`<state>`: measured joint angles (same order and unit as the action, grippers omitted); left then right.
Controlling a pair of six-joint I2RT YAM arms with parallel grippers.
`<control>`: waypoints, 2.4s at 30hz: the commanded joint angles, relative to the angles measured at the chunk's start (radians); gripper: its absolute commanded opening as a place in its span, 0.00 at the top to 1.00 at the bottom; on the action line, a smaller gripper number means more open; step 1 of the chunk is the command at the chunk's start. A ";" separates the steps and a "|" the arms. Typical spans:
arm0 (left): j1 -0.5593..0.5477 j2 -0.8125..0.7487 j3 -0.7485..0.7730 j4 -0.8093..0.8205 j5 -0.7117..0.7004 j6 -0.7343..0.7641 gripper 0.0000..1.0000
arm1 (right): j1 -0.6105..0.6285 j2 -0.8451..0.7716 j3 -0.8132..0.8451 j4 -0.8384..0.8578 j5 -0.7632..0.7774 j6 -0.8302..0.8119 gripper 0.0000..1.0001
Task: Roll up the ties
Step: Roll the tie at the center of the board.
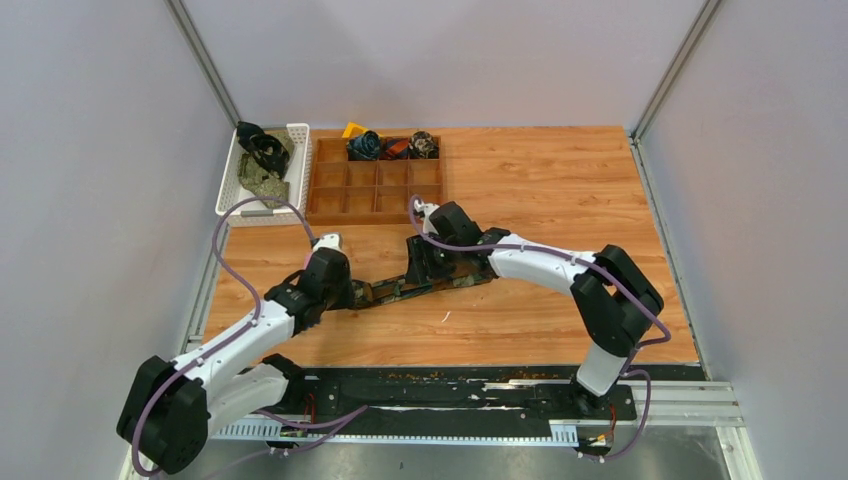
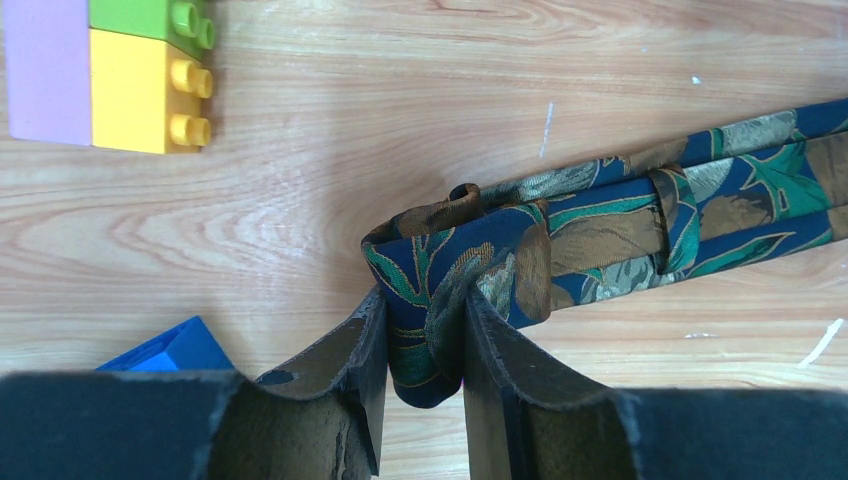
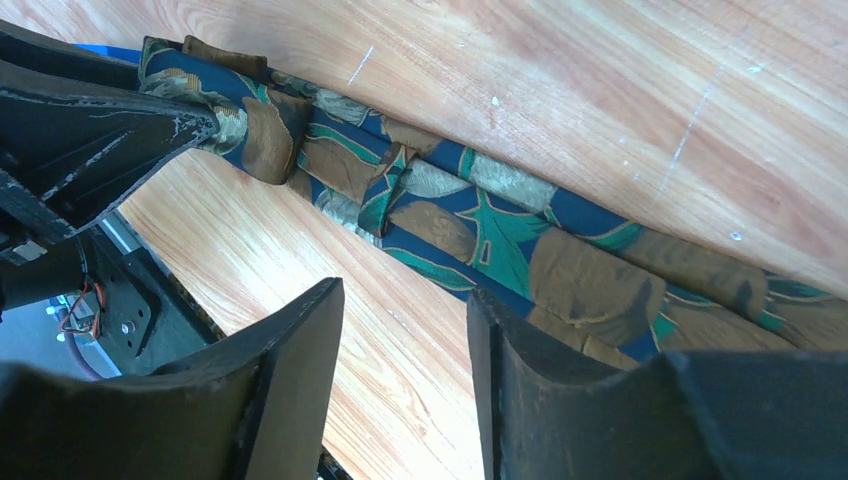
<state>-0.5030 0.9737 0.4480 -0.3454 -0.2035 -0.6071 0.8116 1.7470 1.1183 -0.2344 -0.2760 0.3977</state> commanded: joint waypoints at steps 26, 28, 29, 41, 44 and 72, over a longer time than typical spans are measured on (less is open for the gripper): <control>-0.335 0.471 0.438 -0.480 -0.615 -0.075 0.69 | -0.132 -0.284 -0.172 0.051 0.099 0.007 0.01; -0.354 0.509 0.466 -0.504 -0.640 -0.082 0.69 | -0.141 -0.303 -0.181 0.049 0.117 0.014 0.01; -0.361 0.529 0.478 -0.514 -0.650 -0.085 0.69 | -0.146 -0.315 -0.187 0.047 0.129 0.018 0.01; -0.437 0.728 0.602 -0.521 -0.647 -0.080 0.69 | -0.223 -0.494 -0.294 0.072 0.229 0.084 0.01; -0.450 0.776 0.636 -0.510 -0.623 -0.069 0.69 | -0.235 -0.513 -0.303 0.074 0.229 0.090 0.01; -0.481 0.638 0.608 -0.315 -0.441 -0.040 0.37 | -0.243 -0.543 -0.304 0.110 0.162 0.144 0.05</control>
<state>-0.9806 1.7092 1.0908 -0.7372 -0.6670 -0.6453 0.5682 1.2228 0.8070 -0.1780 -0.0814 0.5121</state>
